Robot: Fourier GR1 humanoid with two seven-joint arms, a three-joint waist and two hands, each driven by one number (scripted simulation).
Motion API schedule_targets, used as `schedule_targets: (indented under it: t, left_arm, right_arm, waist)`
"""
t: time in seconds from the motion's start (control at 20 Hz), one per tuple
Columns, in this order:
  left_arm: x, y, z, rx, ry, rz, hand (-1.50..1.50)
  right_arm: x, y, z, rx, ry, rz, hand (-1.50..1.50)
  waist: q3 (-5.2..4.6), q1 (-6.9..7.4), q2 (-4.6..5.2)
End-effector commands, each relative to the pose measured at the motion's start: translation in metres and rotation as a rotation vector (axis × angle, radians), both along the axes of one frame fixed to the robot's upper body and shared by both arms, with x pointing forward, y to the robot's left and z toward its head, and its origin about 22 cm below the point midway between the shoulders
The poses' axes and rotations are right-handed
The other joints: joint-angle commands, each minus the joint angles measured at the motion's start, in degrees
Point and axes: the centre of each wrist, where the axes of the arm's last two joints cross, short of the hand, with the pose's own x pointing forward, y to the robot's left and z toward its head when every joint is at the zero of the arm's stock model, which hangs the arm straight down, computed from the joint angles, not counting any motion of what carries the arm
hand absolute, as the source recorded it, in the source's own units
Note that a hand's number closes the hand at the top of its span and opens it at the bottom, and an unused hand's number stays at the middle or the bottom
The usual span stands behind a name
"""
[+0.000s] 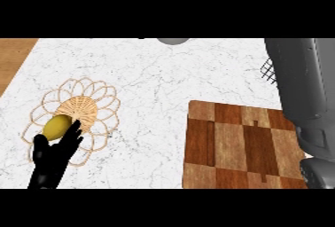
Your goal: Pick the tomato from the cutting board and place it in the basket
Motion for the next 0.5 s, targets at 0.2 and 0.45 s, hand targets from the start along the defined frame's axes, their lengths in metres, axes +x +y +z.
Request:
schedule_targets:
  t: [0.2,0.45]
  left_arm:
    - [-0.006,0.002,-0.021,-0.016,0.097,0.015,0.00]
    - [0.000,0.007,-0.010,-0.005,0.075,0.017,0.00]
  right_arm:
    - [0.015,-0.045,0.034,0.111,0.017,-0.133,1.50]
    - [0.022,-0.107,0.024,0.099,0.073,-0.163,1.50]
  waist:
    - [-0.74,-0.30,0.53]
    - [-0.69,-0.37,0.61]
